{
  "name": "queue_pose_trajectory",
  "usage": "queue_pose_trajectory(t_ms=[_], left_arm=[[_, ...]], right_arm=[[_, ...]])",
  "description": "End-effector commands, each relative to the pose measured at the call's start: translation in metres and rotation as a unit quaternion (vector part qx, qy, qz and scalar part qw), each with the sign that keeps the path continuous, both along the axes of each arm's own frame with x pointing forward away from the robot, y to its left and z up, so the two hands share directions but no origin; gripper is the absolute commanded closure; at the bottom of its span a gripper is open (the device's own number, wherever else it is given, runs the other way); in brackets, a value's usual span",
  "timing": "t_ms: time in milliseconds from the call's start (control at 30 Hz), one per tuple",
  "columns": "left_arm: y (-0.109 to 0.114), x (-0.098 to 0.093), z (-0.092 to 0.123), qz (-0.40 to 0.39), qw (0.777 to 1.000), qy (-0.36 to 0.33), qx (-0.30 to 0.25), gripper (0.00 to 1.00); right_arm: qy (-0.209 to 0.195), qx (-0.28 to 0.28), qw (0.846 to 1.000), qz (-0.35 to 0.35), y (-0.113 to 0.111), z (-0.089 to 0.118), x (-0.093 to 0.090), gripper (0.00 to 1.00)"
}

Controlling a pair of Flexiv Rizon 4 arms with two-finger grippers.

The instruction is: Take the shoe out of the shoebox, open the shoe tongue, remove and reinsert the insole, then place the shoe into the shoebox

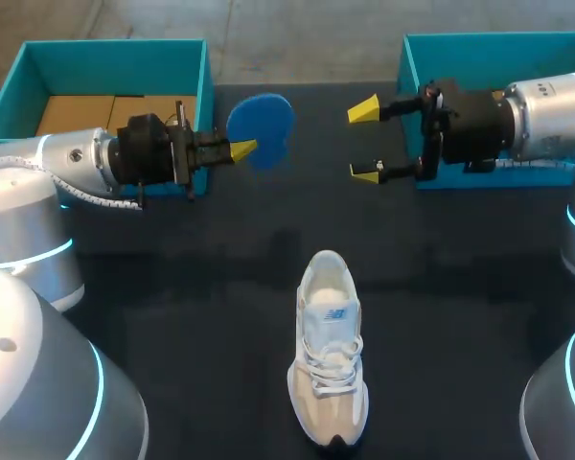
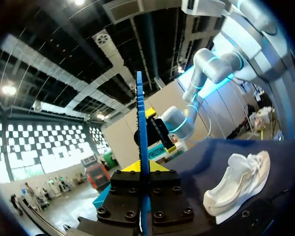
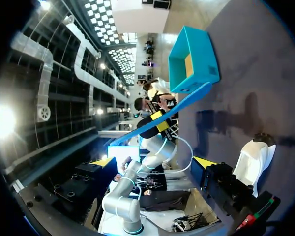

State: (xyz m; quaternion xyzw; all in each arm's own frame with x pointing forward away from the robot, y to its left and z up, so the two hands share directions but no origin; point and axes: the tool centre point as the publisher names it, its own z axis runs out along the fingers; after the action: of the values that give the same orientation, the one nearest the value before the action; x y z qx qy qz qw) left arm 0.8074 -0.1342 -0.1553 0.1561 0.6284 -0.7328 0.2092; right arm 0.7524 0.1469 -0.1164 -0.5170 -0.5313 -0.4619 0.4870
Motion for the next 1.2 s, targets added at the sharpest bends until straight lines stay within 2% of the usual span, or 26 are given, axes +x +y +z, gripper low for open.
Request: queue_pose_trajectory(t_ms=[33, 300, 567, 700, 1167, 1200], left_arm=[[-0.004, 0.000, 0.001, 0.082, 0.870, -0.482, 0.056, 1.00], [-0.007, 0.006, -0.006, 0.083, 0.821, -0.560, 0.070, 1.00], [-0.009, 0.008, -0.004, 0.086, 0.777, -0.619, 0.076, 1.00], [-0.011, 0.010, 0.000, 0.084, 0.743, -0.660, 0.067, 1.00], [-0.012, 0.011, 0.001, 0.088, 0.741, -0.663, 0.064, 1.00], [-0.012, 0.011, -0.002, 0.086, 0.752, -0.651, 0.054, 1.00]], right_arm=[[0.000, -0.001, 1.000, -0.001, 0.002, 0.000, 0.000, 0.00], [0.000, -0.001, 1.000, -0.001, 0.002, 0.000, 0.000, 0.00], [0.000, -0.001, 1.000, -0.001, 0.002, 0.000, 0.000, 0.00], [0.000, -0.001, 1.000, -0.001, 0.002, 0.000, 0.000, 0.00], [0.000, -0.001, 1.000, -0.001, 0.002, 0.000, 0.000, 0.00], [0.000, -0.001, 1.000, -0.001, 0.002, 0.000, 0.000, 0.00]])
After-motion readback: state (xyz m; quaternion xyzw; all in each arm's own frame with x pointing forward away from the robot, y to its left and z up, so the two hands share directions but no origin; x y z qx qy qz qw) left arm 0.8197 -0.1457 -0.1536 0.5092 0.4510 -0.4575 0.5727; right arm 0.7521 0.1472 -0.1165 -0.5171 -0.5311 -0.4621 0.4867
